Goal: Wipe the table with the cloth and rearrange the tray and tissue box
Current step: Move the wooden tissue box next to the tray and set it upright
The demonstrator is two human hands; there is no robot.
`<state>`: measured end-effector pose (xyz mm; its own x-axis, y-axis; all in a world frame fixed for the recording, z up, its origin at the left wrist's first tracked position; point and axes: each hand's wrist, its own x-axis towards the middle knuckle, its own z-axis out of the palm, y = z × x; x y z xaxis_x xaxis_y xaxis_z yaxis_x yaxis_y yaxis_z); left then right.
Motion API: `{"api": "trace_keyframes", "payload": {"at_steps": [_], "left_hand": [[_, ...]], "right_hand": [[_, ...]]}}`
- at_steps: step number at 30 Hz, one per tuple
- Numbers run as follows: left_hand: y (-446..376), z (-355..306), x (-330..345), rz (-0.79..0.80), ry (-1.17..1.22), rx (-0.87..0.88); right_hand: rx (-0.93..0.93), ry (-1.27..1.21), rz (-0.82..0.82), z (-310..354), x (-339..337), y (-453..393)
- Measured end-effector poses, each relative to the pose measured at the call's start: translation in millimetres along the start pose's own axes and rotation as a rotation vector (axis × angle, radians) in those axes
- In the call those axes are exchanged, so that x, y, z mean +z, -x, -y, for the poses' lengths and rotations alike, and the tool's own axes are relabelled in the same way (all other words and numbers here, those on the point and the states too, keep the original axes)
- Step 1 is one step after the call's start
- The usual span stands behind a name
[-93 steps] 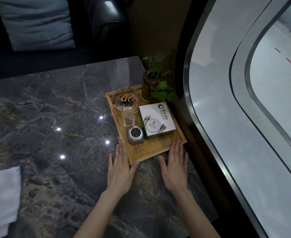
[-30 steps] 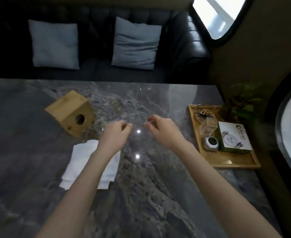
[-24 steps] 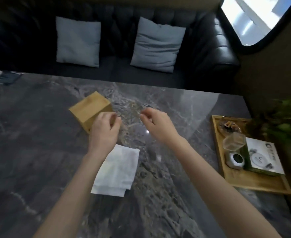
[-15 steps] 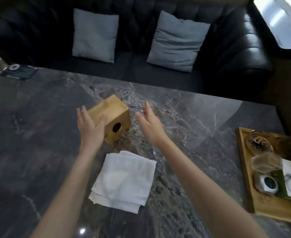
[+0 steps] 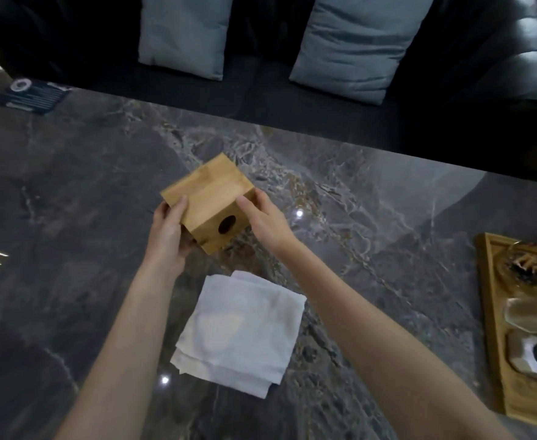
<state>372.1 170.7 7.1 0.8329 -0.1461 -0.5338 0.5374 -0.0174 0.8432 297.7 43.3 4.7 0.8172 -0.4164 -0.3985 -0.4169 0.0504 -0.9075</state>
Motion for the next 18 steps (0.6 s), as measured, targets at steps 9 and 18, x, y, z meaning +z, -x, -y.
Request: {"api": "trace_keyframes", "payload": {"at_steps": [9,18], "left_hand": [[19,-5,11,0.01,-0.053,0.005],[68,-22,29,0.102,-0.066,0.079]], "right_hand": [[-0.027,0.044,-0.08,5,-15,13],[-0.128,0.04,-0.151,25,-52,56]]}}
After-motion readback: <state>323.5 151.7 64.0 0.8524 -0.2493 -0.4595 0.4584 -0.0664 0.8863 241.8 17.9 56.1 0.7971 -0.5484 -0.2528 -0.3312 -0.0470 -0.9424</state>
